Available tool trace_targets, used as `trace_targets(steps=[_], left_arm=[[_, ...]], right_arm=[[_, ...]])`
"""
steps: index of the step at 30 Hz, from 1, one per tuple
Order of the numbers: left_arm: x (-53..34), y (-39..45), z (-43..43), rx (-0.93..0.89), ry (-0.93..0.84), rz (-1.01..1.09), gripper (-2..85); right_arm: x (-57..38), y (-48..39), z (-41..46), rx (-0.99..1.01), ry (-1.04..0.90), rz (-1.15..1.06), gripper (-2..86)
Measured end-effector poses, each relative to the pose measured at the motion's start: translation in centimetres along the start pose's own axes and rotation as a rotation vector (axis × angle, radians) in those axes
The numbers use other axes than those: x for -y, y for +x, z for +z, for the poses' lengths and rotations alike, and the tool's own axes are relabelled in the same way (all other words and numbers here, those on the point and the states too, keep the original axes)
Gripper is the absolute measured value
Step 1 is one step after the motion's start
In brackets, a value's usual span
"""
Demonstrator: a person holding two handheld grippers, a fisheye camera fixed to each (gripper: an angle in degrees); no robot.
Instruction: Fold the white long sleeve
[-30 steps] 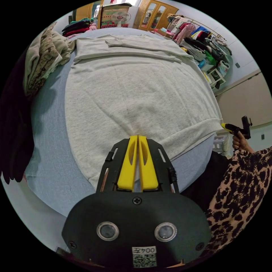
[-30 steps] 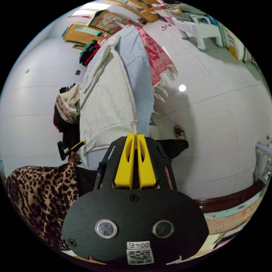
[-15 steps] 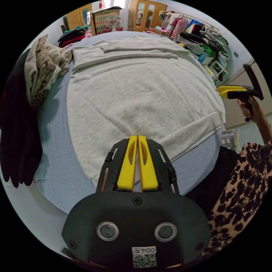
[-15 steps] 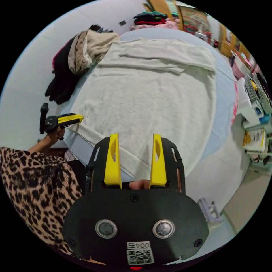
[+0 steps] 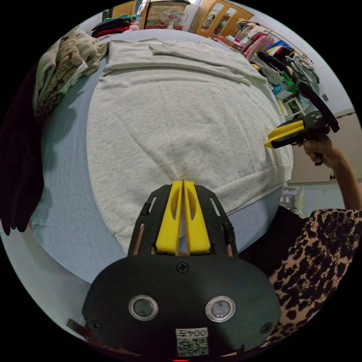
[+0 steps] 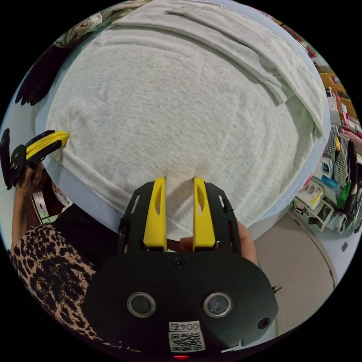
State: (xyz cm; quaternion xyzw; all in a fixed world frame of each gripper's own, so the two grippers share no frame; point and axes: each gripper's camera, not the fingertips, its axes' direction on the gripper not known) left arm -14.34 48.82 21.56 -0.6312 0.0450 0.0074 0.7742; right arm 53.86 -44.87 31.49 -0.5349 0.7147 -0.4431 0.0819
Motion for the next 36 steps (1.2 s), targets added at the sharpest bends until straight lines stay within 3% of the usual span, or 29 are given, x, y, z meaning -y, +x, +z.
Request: trace_targets(steps=[24, 29, 36], left_arm=[[-5.2, 1.3, 0.0, 0.009, 0.038, 0.013, 0.3], [-13.3, -2.2, -7.9, -0.005, 0.244, -0.2, 1.0], [-25.3, -7.5, -6.9, -0.124, 0.23, -0.464, 7.4]], right_arm=[[2.9, -5.3, 14.9, -0.062, -0.18, -0.155, 9.4], [1.7, -4.9, 16.7, -0.049, -0.162, -0.177, 9.2], [0.7, -4.1, 18.4, -0.038, -0.171, -0.224, 8.4]])
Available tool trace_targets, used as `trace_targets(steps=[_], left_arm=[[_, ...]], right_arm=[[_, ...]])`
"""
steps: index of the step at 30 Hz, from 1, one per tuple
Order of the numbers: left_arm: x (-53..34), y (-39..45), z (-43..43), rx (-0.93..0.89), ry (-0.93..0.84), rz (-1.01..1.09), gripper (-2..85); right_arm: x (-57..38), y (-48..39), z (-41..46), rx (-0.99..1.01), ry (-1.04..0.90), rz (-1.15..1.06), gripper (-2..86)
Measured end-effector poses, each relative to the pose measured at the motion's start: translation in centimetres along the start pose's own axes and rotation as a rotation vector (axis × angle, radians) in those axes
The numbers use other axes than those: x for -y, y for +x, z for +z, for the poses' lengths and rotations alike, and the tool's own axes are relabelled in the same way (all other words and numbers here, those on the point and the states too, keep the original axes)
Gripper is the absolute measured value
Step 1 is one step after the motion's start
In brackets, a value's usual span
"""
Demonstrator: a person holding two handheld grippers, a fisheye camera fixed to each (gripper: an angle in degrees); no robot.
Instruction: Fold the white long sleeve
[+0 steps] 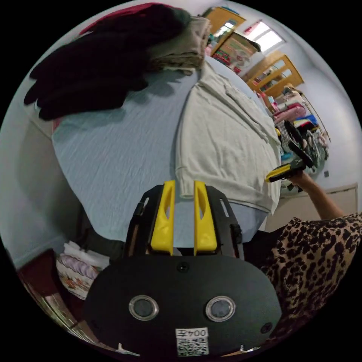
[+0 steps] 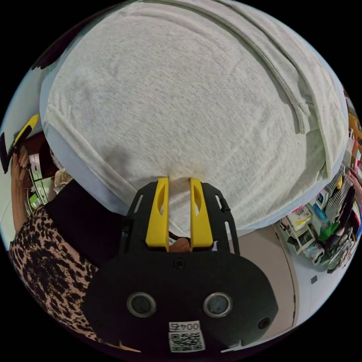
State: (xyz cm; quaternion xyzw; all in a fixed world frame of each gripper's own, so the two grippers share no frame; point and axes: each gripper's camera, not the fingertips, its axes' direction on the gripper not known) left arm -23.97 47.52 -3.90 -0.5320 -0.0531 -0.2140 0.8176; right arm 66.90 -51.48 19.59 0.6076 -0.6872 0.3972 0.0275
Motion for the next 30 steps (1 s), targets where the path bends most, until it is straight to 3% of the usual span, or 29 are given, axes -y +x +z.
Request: trace_targets(steps=[5, 9, 11, 13, 18, 23, 26, 30], left_arm=[[-3.5, -1.2, 1.5, -0.153, 0.0, -0.161, 9.9], [-3.3, 1.2, 2.7, -0.086, -0.048, -0.134, 5.8], [-3.5, 4.0, 0.1, 0.09, -0.024, -0.093, 3.4], [-4.4, 4.5, -1.6, 0.142, 0.001, -0.073, 2.8], [-7.2, 2.1, -0.2, 0.052, -0.09, -0.12, 2.1], [-8.3, 4.8, -6.6, 0.204, -0.11, 0.013, 2.0], [-7.6, 6.1, -11.8, 0.292, -0.03, 0.11, 2.2], [-3.1, 9.2, -14.4, 0.201, 0.05, 0.261, 2.5]], right_arm=[[-2.5, 1.5, 1.1, 0.042, 0.081, 0.033, 7.3], [-3.9, 2.5, 1.6, 0.069, 0.115, 0.055, 7.1], [-4.7, 3.0, 1.9, 0.079, 0.126, 0.047, 7.0], [-5.3, 3.5, 2.1, 0.089, 0.137, 0.045, 6.5], [-6.5, 4.5, 2.4, 0.095, 0.153, 0.056, 5.5], [-8.8, 5.7, 2.6, 0.114, 0.218, 0.077, 5.8], [-10.1, 6.4, 2.7, 0.122, 0.265, 0.105, 6.0], [-10.8, 7.6, 2.6, 0.149, 0.274, 0.144, 6.2]])
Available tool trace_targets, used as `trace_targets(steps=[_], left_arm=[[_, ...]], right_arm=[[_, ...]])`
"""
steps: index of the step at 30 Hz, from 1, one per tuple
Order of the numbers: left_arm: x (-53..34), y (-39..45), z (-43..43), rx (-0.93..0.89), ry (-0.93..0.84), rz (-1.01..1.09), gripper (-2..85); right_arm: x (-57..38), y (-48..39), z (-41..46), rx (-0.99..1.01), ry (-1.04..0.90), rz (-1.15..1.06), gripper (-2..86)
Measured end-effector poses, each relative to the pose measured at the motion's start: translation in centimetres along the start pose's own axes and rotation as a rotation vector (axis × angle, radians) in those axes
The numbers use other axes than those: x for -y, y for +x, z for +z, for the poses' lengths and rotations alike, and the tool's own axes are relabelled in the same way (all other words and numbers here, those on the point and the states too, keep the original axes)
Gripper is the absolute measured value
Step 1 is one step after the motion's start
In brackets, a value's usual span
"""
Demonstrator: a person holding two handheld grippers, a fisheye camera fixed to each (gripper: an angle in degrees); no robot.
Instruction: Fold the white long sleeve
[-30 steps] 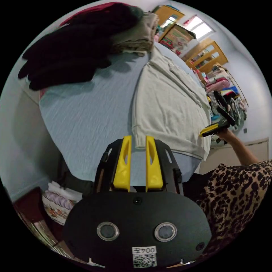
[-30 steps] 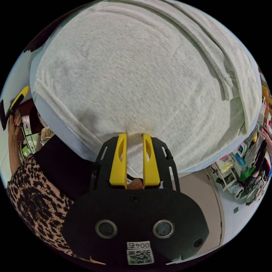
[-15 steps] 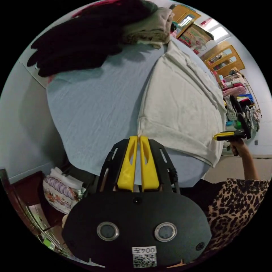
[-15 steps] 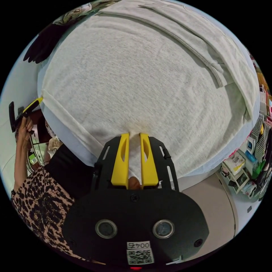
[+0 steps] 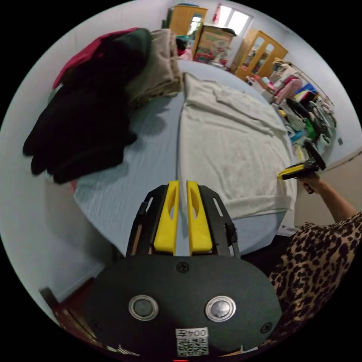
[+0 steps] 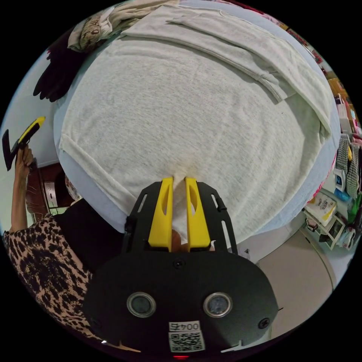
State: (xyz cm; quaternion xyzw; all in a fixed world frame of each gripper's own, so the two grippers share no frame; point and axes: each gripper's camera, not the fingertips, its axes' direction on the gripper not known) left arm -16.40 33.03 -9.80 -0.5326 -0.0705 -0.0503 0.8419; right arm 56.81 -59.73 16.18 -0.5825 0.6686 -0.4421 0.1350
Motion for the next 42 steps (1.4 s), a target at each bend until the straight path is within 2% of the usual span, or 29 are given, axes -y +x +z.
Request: trace_targets(steps=[7, 13, 16, 23, 26, 29, 32, 39, 42], left_arm=[[14.9, 5.2, -0.4, -0.15, 0.063, 0.226, 2.7], [28.4, 11.2, -0.6, 0.003, 0.015, 0.381, 3.2], [35.3, 11.3, -0.4, 0.038, -0.038, 0.328, 3.8], [48.3, 6.3, 0.3, -0.167, -0.132, 0.012, 11.6], [50.9, 5.2, 0.8, -0.188, -0.177, -0.064, 13.9], [52.0, 5.3, 0.6, -0.131, -0.197, -0.091, 13.6], [51.9, 6.0, 0.3, -0.068, -0.207, -0.072, 12.3], [50.3, 9.6, -1.5, -0.05, -0.147, 0.007, 6.4], [48.8, 13.8, -3.4, 0.139, -0.074, 0.13, 3.9]], right_arm=[[-0.9, 1.6, -1.0, 0.007, 0.028, 0.077, 6.2], [-1.0, 2.5, -2.0, -0.011, 0.034, 0.081, 6.2], [-0.8, 3.6, -2.5, 0.017, 0.021, 0.076, 5.9], [-0.2, 8.8, -3.7, 0.188, 0.001, 0.087, 4.6], [0.2, 10.5, -3.9, 0.247, -0.01, 0.089, 4.1], [1.0, 11.1, -4.3, 0.258, -0.031, 0.068, 3.9], [1.9, 11.5, -4.6, 0.264, -0.051, 0.055, 3.8], [3.5, 11.5, -5.1, 0.251, -0.07, 0.045, 3.7], [4.1, 11.1, -5.3, 0.238, -0.066, 0.048, 3.7]])
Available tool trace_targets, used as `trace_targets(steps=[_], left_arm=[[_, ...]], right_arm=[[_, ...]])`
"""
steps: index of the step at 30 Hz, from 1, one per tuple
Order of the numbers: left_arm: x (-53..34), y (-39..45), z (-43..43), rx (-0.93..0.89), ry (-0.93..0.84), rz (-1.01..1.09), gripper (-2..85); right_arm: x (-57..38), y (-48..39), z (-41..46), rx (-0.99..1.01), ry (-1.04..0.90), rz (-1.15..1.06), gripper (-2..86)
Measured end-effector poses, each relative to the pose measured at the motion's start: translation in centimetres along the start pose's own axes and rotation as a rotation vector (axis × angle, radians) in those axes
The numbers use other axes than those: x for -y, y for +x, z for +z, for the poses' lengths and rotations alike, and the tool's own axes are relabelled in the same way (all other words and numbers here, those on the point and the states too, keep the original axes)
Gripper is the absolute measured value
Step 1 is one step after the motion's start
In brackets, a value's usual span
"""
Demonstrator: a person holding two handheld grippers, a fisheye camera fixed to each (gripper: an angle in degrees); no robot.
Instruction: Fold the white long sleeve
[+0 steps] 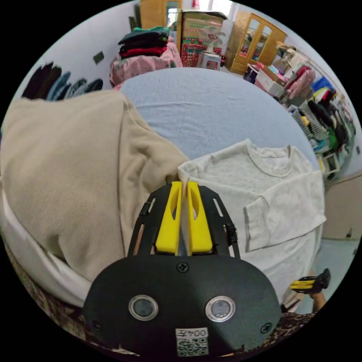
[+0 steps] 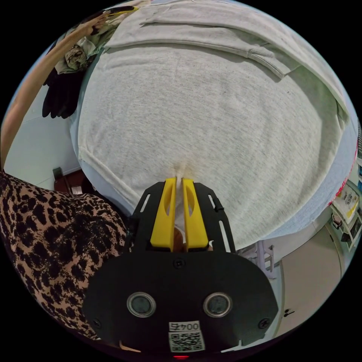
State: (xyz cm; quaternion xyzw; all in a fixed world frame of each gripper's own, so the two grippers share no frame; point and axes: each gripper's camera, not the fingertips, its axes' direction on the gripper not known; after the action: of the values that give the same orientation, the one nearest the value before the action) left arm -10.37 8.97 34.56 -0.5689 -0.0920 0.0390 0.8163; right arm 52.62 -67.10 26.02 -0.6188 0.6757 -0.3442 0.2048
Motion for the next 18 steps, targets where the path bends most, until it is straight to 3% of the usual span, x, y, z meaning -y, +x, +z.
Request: trace_targets(steps=[2, 6, 13, 18], left_arm=[[-0.9, 2.0, 1.3, 0.138, -0.024, 0.069, 3.1], [-1.0, 3.9, 2.1, 0.188, -0.054, 0.077, 2.4], [-3.9, 4.6, -4.4, 0.272, 0.009, 0.094, 1.4], [-8.9, 3.7, -7.8, 0.145, 0.102, 0.046, 1.2]], right_arm=[[0.4, -0.2, -0.1, 0.0, 0.006, 0.005, 3.8], [1.2, -0.7, -0.2, -0.005, 0.006, 0.027, 3.8], [2.3, -3.8, 0.0, -0.108, 0.043, 0.019, 3.9], [3.1, -5.5, 0.2, -0.147, 0.063, 0.031, 3.9]])
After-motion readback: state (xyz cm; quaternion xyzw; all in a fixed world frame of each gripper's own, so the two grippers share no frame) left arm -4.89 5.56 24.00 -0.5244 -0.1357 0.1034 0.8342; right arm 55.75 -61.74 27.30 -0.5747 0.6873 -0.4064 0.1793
